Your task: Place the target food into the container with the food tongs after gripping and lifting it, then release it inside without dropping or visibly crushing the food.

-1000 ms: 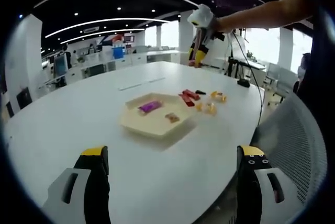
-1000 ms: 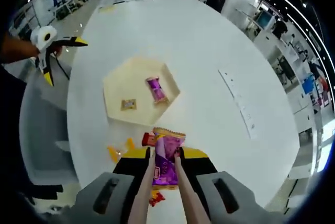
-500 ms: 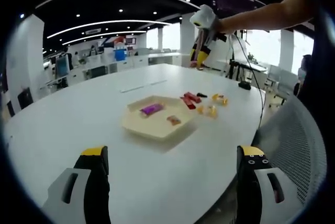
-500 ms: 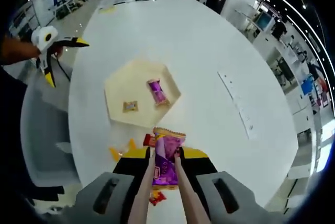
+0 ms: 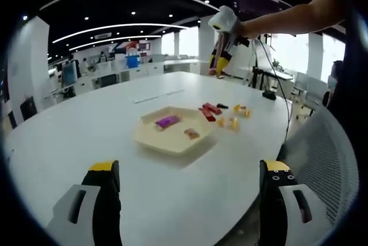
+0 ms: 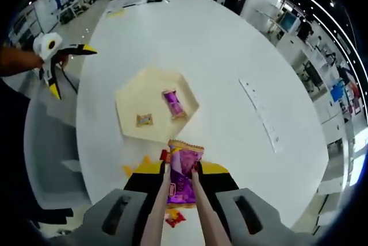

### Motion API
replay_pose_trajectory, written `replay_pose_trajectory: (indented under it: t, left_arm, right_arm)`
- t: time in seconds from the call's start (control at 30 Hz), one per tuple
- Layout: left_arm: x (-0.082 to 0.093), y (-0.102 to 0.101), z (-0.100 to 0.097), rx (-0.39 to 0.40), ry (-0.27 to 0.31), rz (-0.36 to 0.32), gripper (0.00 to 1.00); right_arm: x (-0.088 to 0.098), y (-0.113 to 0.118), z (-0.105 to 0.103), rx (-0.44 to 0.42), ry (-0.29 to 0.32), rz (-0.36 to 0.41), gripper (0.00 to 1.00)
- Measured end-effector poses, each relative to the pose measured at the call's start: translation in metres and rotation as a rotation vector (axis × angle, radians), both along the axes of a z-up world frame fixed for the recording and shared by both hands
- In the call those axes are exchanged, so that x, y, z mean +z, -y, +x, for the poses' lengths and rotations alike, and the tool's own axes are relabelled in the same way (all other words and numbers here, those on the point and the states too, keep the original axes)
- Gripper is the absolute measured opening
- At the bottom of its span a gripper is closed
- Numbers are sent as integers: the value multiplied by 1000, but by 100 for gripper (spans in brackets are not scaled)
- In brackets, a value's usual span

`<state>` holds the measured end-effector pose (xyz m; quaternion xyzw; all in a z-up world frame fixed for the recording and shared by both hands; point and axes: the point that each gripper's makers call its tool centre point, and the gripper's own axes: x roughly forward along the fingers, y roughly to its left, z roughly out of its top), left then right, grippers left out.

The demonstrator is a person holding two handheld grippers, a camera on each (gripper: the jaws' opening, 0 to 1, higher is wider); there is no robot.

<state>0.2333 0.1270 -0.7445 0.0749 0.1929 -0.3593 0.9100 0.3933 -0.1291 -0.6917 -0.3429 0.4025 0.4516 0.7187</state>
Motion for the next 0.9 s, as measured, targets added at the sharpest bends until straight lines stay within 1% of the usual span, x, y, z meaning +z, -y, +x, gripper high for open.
replay_pose_trajectory:
  t: [0.2, 0.57, 0.9]
  left_arm:
    - [0, 1, 0, -2, 3, 1, 98]
    - [2, -1, 0, 2, 5, -3, 98]
    - [2, 2, -2, -12, 9, 0, 98]
  right_arm:
    - [0, -6, 1, 5, -3, 0, 21]
    - [0, -27, 2, 8, -19, 23, 21]
    - [-1, -42, 3, 19, -29, 29, 21]
